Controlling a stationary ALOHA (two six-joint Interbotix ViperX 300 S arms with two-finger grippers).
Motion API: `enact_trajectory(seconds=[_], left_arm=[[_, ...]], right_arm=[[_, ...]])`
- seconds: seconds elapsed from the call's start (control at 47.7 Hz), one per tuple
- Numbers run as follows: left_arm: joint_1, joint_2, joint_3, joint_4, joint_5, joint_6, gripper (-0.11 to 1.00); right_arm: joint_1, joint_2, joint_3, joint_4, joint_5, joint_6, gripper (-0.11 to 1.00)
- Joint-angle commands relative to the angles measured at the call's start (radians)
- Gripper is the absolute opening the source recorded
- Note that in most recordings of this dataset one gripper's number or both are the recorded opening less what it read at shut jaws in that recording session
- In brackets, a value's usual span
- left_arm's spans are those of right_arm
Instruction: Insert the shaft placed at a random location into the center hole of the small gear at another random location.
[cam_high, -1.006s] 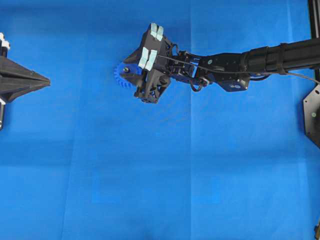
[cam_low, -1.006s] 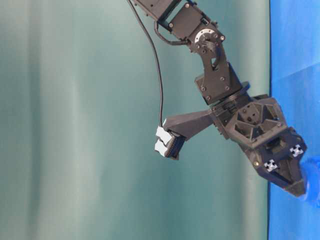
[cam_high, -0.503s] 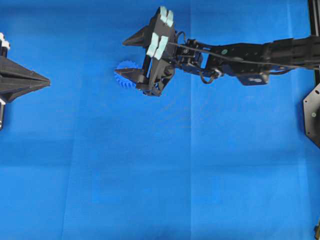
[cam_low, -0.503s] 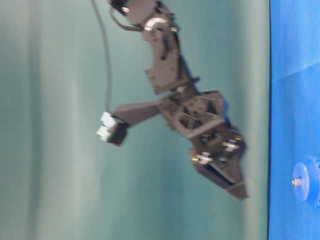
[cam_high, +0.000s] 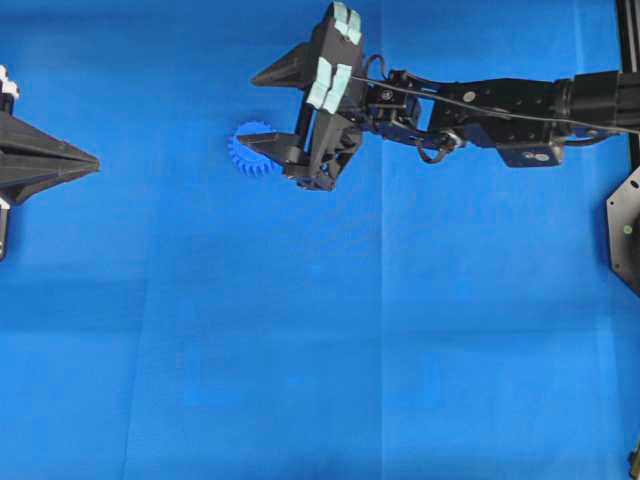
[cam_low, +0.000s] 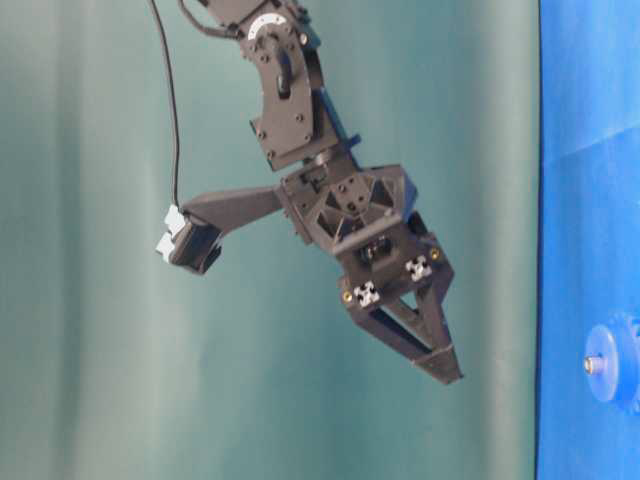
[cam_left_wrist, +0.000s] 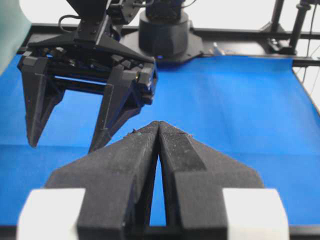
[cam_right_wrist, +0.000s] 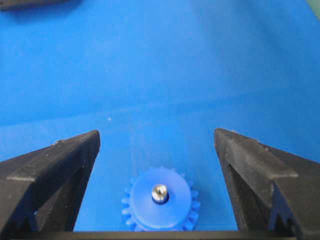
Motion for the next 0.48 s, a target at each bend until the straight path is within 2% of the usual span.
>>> enact_trajectory(seconds=[0.0,0.461], left_arm=[[-0.002,0.003,-0.014,0.003,-0.003,-0.003,0.0],[0.0,0.003,-0.014,0.003,-0.002,-0.002,0.0]], right_arm=[[0.003,-0.066,0.026,-0.002,-0.005,0.0,0.81],[0.003,-0.291,0.282,0.002,-0.026,0.005,0.8]])
